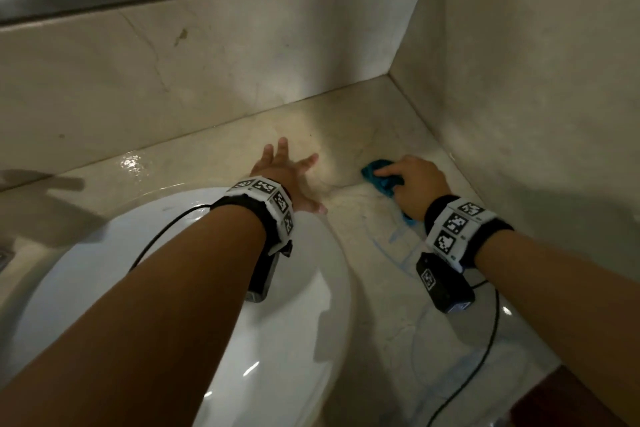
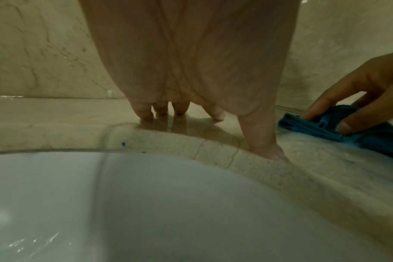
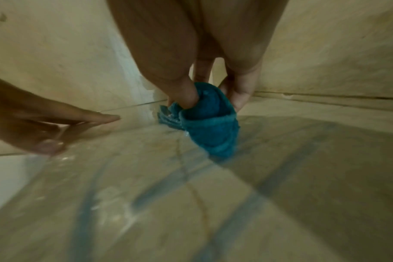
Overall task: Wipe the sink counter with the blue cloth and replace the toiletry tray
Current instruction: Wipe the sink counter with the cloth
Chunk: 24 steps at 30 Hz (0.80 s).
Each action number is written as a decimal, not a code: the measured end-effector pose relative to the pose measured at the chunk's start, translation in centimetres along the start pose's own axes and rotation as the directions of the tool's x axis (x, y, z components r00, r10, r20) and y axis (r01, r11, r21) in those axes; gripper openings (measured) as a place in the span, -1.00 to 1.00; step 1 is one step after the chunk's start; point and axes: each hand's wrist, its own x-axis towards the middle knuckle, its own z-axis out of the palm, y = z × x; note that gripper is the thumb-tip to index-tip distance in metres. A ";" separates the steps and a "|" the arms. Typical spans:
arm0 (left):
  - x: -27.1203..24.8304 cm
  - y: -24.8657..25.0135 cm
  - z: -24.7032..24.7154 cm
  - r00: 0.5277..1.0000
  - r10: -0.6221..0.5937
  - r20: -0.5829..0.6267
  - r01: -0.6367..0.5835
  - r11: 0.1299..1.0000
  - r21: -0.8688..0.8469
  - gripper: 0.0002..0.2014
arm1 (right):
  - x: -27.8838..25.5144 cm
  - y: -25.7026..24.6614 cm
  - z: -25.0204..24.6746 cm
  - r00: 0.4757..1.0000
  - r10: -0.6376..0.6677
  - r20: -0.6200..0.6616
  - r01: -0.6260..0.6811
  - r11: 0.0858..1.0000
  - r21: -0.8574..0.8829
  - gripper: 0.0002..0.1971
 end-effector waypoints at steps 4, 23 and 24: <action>0.3 -0.2 0.3 1.000 -0.004 0.003 0.004 1.000 -0.006 0.10 | -0.9 -1.3 0.9 1.000 -0.014 -0.005 0.014 1.000 0.018 -0.56; -0.2 -0.3 0.4 1.000 0.016 -0.004 -0.016 0.998 -0.065 0.05 | 1.3 -0.6 0.1 0.989 -0.141 0.055 0.141 0.990 -0.002 -0.58; -0.2 -0.3 0.4 1.000 0.015 -0.004 -0.016 0.998 -0.064 0.05 | 1.7 -1.0 0.1 0.990 -0.134 0.035 0.134 0.991 -0.013 -0.61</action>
